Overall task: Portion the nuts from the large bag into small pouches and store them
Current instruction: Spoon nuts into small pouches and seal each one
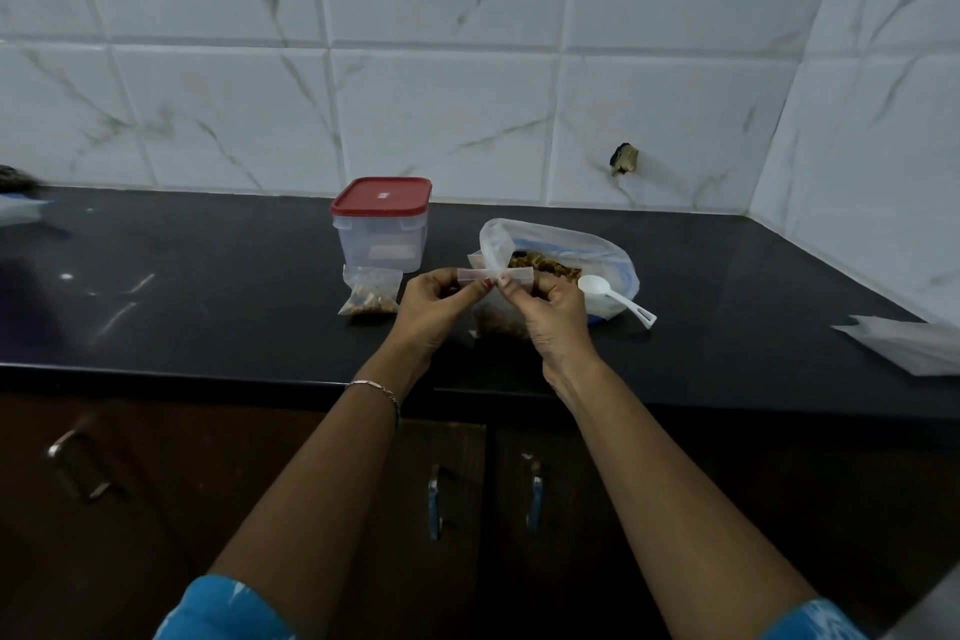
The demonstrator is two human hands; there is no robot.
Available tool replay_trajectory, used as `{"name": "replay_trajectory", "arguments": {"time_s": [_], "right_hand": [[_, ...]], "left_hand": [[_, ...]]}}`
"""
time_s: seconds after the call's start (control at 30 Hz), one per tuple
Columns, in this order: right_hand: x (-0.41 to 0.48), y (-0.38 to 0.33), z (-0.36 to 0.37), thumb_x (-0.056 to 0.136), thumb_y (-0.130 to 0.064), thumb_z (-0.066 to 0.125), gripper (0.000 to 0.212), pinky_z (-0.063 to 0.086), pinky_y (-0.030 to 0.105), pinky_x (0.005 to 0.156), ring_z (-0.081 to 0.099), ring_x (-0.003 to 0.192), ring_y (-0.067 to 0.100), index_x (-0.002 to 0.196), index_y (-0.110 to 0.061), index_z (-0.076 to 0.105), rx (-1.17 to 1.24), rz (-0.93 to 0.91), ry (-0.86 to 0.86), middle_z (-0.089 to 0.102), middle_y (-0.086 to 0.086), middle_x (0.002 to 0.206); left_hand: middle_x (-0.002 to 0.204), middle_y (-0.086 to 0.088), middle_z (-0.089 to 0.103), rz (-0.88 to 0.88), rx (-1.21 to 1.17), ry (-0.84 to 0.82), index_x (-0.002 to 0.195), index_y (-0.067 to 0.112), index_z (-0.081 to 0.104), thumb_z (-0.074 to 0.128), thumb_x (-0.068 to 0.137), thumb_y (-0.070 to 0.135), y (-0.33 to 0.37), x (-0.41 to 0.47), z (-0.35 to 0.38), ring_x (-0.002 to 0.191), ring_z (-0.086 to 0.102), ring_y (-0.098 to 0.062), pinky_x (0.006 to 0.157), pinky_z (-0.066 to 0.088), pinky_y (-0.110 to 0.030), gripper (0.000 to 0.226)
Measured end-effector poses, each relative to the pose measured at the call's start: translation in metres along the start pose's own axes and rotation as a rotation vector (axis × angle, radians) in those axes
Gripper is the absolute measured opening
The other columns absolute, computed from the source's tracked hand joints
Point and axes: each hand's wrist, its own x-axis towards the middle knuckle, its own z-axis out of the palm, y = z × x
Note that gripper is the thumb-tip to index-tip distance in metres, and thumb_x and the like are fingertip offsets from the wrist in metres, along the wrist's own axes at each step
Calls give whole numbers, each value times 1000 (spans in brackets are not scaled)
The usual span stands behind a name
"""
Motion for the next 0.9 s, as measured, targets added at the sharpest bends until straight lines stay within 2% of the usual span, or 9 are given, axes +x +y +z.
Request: {"name": "replay_trajectory", "arguments": {"time_s": [0.2,0.37,0.53,0.67,0.8,0.9], "right_hand": [[1,1,1,89,-16,68,16,55,19,69,69,94,13,101,-5,71,-62,-28,-3,73,7,100],[-1,1,4,88,-15,69,18,54,17,64,70,85,9,101,-2,70,-68,-37,3,73,7,95],[1,0,2,85,-15,73,19,59,31,72,71,90,22,101,-4,71,36,32,70,73,12,96],[1,2,4,85,-14,73,16,59,29,72,71,91,20,98,-7,71,31,35,92,73,10,98],[2,2,5,82,-15,76,10,55,19,67,69,92,17,90,-12,72,41,15,181,72,8,98],[5,3,1,86,-15,73,13,50,9,68,66,92,11,95,-6,72,84,11,304,72,5,96]], "left_hand": [[92,-4,73,11,-12,-2,93,12,70,70,85,10,1,-2,0,87,70,-9,72,55,-19,8],[87,-3,72,20,-12,11,87,14,69,69,85,8,2,-2,1,81,70,-9,70,55,-19,6],[88,-5,72,9,-9,56,89,13,68,68,87,10,1,-2,1,81,71,-11,68,55,-21,4],[89,-8,71,5,-22,62,90,11,68,67,88,9,2,-2,3,79,71,-11,69,57,-22,3],[100,-12,71,29,29,78,93,14,69,68,88,13,0,0,2,95,69,-21,80,57,-31,5],[105,-11,68,-3,13,191,97,15,66,66,90,20,-2,3,0,99,67,-26,79,59,-36,8]]}}
